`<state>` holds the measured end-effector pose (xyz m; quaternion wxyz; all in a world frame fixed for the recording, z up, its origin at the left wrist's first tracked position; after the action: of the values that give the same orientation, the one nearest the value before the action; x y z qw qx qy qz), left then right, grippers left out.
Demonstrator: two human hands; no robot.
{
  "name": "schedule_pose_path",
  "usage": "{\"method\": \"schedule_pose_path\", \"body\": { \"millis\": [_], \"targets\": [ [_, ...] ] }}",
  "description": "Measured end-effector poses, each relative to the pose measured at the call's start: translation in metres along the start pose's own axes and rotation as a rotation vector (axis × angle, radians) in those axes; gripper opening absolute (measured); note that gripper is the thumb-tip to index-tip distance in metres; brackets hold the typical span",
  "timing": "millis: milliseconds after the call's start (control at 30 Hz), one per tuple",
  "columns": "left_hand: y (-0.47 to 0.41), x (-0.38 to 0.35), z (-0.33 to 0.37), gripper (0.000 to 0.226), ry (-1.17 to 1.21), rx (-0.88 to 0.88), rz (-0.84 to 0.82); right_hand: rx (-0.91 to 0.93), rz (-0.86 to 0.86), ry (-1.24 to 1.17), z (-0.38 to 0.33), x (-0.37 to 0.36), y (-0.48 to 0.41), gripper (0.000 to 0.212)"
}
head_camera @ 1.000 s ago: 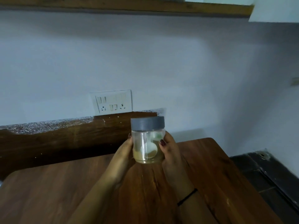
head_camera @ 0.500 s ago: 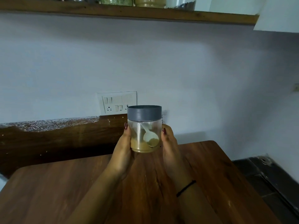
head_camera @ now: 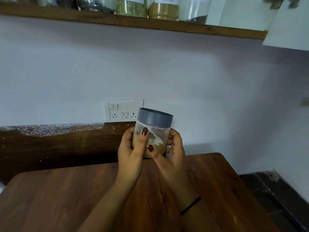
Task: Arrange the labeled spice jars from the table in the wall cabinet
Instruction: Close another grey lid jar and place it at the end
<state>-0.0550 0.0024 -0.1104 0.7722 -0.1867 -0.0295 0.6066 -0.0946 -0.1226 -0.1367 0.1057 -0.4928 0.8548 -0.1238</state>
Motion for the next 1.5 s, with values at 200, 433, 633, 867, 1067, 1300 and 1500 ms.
{"method": "schedule_pose_path", "body": {
  "millis": [200, 433, 633, 867, 1067, 1300, 1500],
  "targets": [
    [-0.004, 0.002, 0.002, 0.099, 0.017, -0.021, -0.053, -0.091, -0.051, -0.144, 0.009, 0.005, -0.004, 0.063],
    [-0.020, 0.016, -0.032, 0.058, 0.031, 0.000, -0.077, -0.136, -0.040, -0.173, 0.011, 0.009, -0.008, 0.051],
    [-0.022, 0.000, -0.036, 0.051, 0.095, 0.093, -0.270, -0.203, -0.063, -0.288, 0.015, 0.008, -0.009, 0.053],
    [-0.020, -0.008, -0.036, 0.051, 0.089, 0.033, -0.250, -0.161, 0.006, -0.287, 0.013, 0.015, -0.011, 0.045],
    [-0.022, -0.003, -0.038, 0.051, 0.084, -0.010, -0.154, -0.060, 0.114, -0.159, 0.007, 0.014, -0.010, 0.024],
    [-0.020, 0.000, -0.028, 0.058, 0.039, -0.132, -0.062, 0.049, 0.113, -0.009, -0.010, 0.020, -0.002, 0.033],
    [-0.023, -0.009, -0.011, 0.056, 0.009, -0.219, 0.005, 0.023, 0.015, 0.039, -0.016, 0.012, 0.000, 0.069]
  ]
}}
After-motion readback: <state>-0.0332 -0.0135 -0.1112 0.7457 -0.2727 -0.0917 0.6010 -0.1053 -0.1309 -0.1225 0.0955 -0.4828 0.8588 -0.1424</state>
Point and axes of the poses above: each hand's wrist, its own y-axis away from the middle knuckle, its own x-axis out of the back of the hand, z = x × y, the point moved 7 cm from there along -y, towards the middle knuckle, and after that the axes turned 8 degrees about -x, right-handed, at the moved point
